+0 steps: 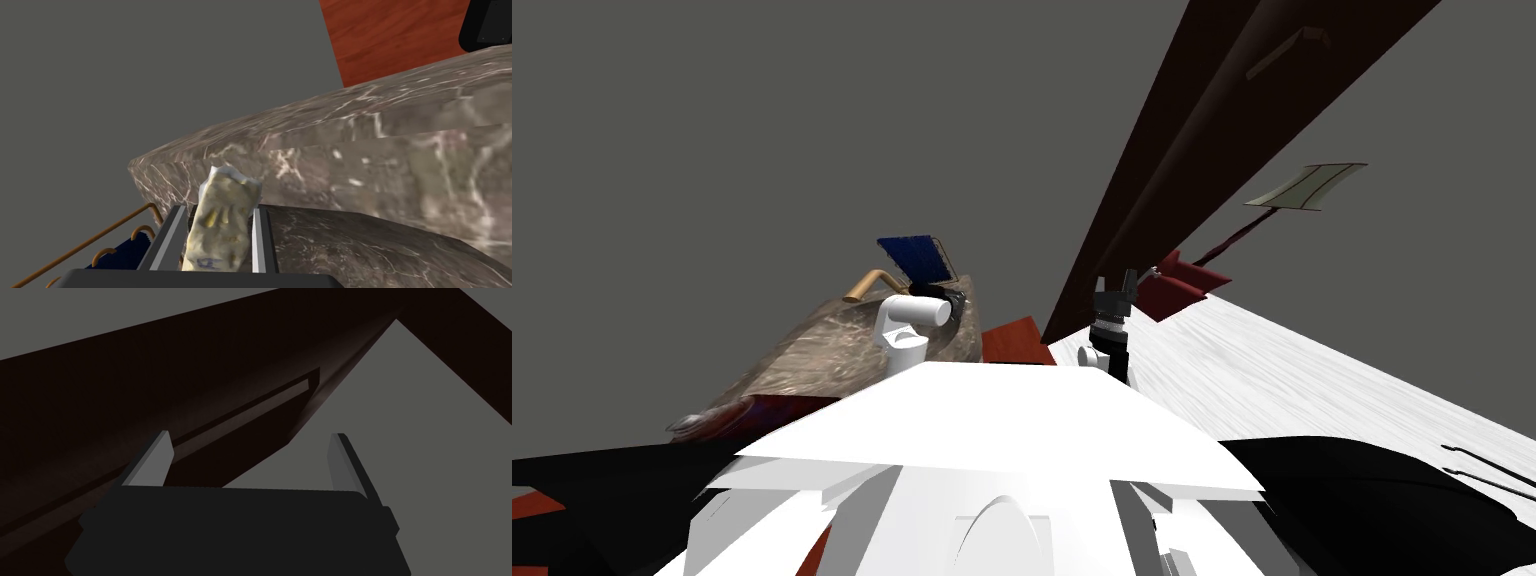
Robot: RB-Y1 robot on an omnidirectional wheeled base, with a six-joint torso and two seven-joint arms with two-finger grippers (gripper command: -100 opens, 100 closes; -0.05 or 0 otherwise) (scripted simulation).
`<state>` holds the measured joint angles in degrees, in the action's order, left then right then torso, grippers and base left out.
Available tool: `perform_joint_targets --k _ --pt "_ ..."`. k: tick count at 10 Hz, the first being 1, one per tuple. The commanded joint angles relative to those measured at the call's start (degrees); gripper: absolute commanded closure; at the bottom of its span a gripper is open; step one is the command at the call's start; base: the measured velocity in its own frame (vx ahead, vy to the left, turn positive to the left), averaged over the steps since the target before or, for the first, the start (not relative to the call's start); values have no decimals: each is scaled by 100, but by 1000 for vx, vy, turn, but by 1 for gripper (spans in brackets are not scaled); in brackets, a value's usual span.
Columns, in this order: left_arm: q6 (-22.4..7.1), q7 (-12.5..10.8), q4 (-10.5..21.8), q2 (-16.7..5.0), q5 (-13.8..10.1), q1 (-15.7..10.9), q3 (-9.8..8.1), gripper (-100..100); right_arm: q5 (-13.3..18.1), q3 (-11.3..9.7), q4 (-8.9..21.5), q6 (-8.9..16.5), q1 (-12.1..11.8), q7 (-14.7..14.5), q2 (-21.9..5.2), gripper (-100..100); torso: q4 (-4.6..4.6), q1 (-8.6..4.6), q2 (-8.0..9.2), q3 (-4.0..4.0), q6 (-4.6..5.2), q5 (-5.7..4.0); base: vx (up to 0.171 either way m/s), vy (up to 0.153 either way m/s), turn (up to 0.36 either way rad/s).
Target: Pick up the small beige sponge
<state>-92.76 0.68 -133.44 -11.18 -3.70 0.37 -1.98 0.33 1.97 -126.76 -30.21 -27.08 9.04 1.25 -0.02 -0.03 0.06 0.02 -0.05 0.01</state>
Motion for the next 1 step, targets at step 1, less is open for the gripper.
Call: perform_joint_targets --k 1 --pt "0 0 0 0 0 0 0 0 0 0 0 0 0 0 0 0 0 0 0 0 0 0 0 0 0"
